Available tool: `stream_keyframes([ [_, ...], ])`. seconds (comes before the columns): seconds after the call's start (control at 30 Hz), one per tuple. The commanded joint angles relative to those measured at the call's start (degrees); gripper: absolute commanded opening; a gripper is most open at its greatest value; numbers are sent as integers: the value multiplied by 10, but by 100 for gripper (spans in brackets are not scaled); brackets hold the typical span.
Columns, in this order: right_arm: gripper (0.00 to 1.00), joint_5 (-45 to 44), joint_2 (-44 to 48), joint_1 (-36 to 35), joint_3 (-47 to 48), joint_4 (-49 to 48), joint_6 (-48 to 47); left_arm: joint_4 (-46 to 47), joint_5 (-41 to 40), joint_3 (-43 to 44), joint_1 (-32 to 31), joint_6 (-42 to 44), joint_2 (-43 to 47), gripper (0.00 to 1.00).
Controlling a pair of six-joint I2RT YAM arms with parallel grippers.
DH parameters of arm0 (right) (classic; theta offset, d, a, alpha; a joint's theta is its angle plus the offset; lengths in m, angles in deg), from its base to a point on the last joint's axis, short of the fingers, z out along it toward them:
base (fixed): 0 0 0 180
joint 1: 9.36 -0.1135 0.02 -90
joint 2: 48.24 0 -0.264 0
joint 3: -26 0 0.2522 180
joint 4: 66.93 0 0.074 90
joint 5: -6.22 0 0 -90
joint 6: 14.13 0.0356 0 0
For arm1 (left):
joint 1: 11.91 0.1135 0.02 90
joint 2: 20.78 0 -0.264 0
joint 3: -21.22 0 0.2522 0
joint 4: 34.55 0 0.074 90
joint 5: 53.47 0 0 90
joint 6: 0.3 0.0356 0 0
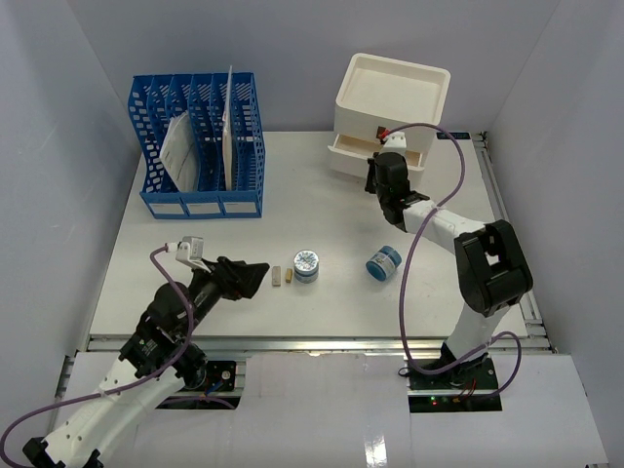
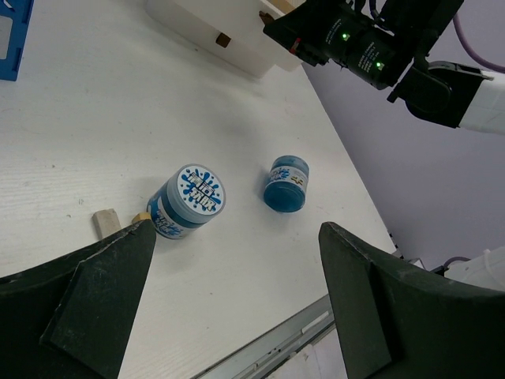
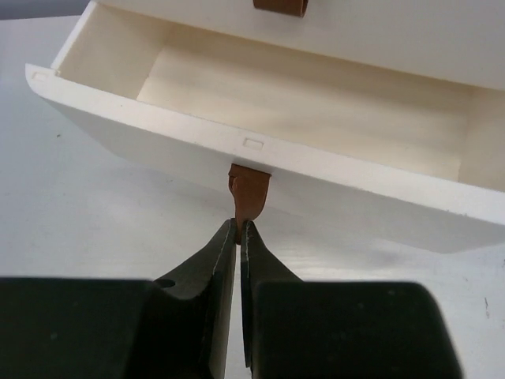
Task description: Organize the desk
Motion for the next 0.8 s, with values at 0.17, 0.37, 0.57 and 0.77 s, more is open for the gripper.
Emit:
stream_keyframes([
  [0.17, 23, 183, 101, -41, -67, 8, -31, -33, 28, -8, 3, -5, 31, 98],
  [0.37, 92, 457, 154, -41, -37, 139, -265, -45, 39, -7, 3, 6, 27, 98],
  [0.57, 90, 448, 190, -40, -12, 326, -375, -58, 15, -3, 3, -8, 31, 98],
  [0.77, 90, 386, 216, -40, -5, 546, -410, -62, 26, 1, 3, -19, 18, 98],
])
